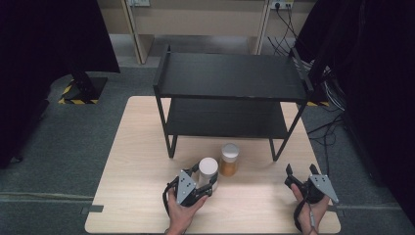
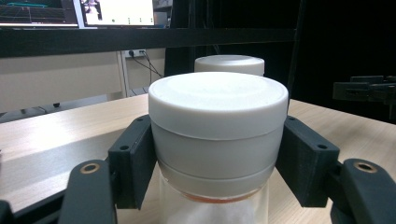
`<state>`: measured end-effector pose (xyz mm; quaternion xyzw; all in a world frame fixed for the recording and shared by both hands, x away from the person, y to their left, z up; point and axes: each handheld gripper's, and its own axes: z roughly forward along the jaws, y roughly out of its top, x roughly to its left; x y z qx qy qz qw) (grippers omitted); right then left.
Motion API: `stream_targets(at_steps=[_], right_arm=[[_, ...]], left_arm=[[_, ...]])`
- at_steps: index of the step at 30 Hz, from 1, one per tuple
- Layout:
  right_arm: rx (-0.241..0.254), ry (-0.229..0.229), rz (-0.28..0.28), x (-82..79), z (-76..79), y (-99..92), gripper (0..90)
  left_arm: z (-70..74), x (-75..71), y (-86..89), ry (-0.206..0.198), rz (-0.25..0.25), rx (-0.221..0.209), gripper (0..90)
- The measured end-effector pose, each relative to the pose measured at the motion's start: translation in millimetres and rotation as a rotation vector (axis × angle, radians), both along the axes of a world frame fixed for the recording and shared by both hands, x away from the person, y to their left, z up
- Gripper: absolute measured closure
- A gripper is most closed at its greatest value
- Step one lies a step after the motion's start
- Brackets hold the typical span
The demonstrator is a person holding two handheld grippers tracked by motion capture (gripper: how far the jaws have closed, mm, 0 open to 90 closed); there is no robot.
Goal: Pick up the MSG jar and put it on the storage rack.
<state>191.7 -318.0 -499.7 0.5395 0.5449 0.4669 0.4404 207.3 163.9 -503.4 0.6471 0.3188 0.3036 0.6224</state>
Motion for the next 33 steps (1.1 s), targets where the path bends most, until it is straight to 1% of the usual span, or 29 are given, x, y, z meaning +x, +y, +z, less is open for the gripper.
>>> stream_targets(at_steps=[3,7,10,13,16,17,19,22,25,26,28,33], right_arm=[[0.000,0.001,0.000,0.1,0.1,0.0,13.2],[0.000,0.000,0.000,-0.1,-0.1,0.2,13.2],[-0.002,-0.001,-0.001,0.0,-0.1,0.5,13.3],[-0.002,-0.001,-0.001,-0.1,-0.2,0.7,13.2],[-0.001,0.001,-0.002,0.0,0.1,1.0,13.2],[-0.002,0.001,-0.002,0.0,0.2,1.2,13.2],[-0.006,0.001,-0.003,-0.1,0.1,1.9,13.3],[-0.009,0.000,-0.004,-0.3,0.1,2.4,13.3],[-0.007,-0.001,-0.005,-0.4,-0.2,2.1,13.4],[-0.006,-0.001,-0.005,-0.3,-0.1,2.2,13.4],[-0.007,0.000,-0.005,-0.3,0.0,2.3,13.3],[-0.006,0.000,-0.006,-0.3,-0.1,2.3,13.3]], left_arm=[[4.2,-2.4,1.8,-0.012,0.005,-0.009,33.6],[12.6,-6.2,6.3,-0.041,0.008,-0.024,33.6],[19.2,-9.8,10.3,-0.062,0.021,-0.038,33.6],[26.5,-13.6,16.2,-0.079,0.031,-0.039,33.6],[30.7,-18.6,22.3,-0.095,0.046,-0.035,33.6],[31.3,-20.3,23.8,-0.099,0.052,-0.037,33.6],[34.3,-21.9,27.3,-0.102,0.057,-0.028,33.6],[36.6,-23.9,31.1,-0.102,0.071,-0.031,33.6],[38.4,-24.5,32.8,-0.100,0.081,-0.042,33.6],[41.2,-24.4,34.2,-0.101,0.085,-0.044,33.6],[44.1,-24.6,34.0,-0.107,0.094,-0.055,33.6],[54.1,-24.3,30.8,-0.118,0.112,-0.053,33.6]])
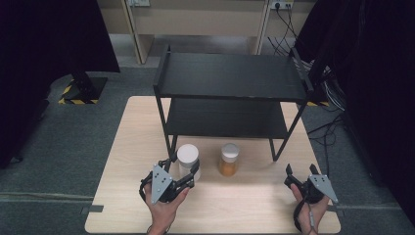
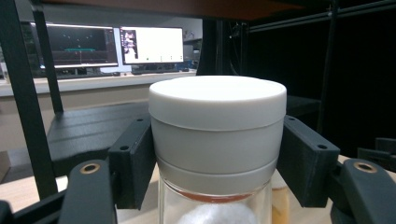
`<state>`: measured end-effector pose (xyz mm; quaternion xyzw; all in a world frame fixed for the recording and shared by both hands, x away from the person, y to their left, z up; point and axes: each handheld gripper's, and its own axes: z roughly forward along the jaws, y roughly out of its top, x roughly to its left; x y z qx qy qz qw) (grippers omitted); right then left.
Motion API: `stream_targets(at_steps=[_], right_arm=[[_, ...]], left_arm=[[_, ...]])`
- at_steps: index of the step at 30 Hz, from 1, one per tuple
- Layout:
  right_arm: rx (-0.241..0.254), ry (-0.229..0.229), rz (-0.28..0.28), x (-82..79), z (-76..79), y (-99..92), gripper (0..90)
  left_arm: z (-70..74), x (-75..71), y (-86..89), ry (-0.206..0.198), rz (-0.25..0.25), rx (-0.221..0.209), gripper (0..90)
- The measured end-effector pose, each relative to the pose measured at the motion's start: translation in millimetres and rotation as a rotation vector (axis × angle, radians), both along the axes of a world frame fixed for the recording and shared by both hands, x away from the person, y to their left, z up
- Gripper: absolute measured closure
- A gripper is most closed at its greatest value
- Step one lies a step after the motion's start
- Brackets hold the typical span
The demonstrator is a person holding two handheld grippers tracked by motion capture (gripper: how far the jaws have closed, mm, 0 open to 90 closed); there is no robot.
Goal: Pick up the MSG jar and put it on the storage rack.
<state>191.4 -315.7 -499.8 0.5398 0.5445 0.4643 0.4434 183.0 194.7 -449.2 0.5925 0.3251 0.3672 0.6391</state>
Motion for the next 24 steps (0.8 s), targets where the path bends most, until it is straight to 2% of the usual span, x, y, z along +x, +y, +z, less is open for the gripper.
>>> stream_targets(at_steps=[16,24], right_arm=[[-0.004,0.000,0.001,-0.1,0.0,0.0,13.4],[-0.003,-0.001,0.000,-0.2,-0.1,0.2,13.4]], left_arm=[[20.5,1.0,-6.7,-0.045,0.026,0.000,33.6],[33.3,4.0,-10.6,-0.059,0.024,-0.014,33.6]])
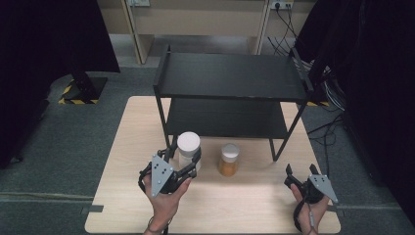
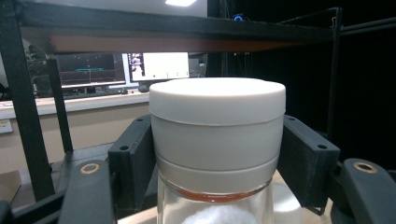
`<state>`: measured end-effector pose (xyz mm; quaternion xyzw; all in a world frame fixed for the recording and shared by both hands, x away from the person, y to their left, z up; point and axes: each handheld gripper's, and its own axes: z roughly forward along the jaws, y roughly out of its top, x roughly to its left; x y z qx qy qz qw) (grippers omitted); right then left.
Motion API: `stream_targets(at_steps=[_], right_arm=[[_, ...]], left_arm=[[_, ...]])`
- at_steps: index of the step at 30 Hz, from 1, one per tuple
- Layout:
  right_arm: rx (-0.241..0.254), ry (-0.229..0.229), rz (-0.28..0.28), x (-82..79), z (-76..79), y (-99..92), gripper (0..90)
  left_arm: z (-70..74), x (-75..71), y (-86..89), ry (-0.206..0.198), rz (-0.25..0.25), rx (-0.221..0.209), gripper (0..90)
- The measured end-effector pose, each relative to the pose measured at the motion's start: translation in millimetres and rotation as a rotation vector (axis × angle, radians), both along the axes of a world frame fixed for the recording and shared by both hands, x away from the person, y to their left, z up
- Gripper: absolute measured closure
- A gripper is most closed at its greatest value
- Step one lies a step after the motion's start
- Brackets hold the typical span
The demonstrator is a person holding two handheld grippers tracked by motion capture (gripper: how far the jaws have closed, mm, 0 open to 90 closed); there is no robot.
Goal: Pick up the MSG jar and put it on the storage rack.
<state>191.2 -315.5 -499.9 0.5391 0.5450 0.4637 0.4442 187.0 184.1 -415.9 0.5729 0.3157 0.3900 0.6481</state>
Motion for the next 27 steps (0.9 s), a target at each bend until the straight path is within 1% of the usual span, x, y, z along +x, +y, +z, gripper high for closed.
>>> stream_targets(at_steps=[7,12,19,25,27], right_arm=[[0.001,-0.001,0.000,0.0,-0.3,-0.4,13.4],[0.001,-0.001,0.000,0.0,-0.2,-0.3,13.4],[-0.001,0.000,0.001,0.1,0.0,-0.3,13.5],[-0.001,0.002,0.001,0.2,0.3,0.0,13.5],[-0.002,0.002,0.001,0.2,0.4,0.1,13.5]], left_arm=[[5.0,1.3,-2.2,-0.005,0.007,0.000,33.6],[7.8,1.2,-1.8,-0.012,0.011,-0.007,33.6],[15.6,1.3,-0.7,-0.027,0.024,-0.013,33.6],[25.1,2.5,0.8,-0.036,0.029,-0.010,33.6],[28.2,3.2,1.5,-0.037,0.031,-0.015,33.6]])
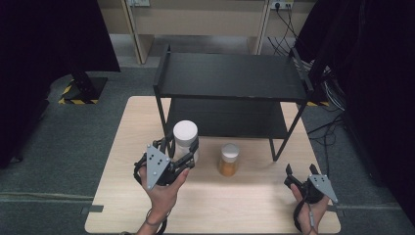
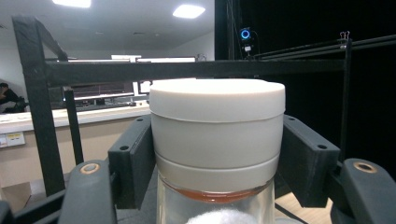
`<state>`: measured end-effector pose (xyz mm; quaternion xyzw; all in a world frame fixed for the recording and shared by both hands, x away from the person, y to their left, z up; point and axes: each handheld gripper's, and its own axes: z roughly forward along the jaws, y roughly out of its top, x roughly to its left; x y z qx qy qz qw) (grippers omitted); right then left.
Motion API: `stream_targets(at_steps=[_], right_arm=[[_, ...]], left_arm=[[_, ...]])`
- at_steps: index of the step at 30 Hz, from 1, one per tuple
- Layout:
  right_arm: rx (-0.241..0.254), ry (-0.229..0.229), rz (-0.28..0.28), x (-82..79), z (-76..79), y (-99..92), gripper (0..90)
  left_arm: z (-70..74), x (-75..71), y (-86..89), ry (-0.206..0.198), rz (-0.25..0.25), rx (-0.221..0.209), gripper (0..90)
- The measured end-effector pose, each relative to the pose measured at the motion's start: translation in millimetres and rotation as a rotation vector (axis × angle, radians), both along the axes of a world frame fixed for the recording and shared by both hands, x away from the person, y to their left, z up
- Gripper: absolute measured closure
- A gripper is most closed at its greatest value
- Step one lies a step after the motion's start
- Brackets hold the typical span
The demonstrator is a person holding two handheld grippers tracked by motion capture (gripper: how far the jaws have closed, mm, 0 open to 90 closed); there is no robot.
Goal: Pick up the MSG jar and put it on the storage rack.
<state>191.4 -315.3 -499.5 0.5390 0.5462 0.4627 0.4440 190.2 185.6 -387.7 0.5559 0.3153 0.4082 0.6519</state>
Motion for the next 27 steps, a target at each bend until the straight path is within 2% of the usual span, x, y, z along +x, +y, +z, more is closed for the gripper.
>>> stream_targets(at_steps=[27], right_arm=[[-0.006,-0.001,0.001,0.1,-0.2,0.4,13.5]], left_arm=[[26.3,7.0,-0.1,-0.030,0.010,-0.002,33.5]])
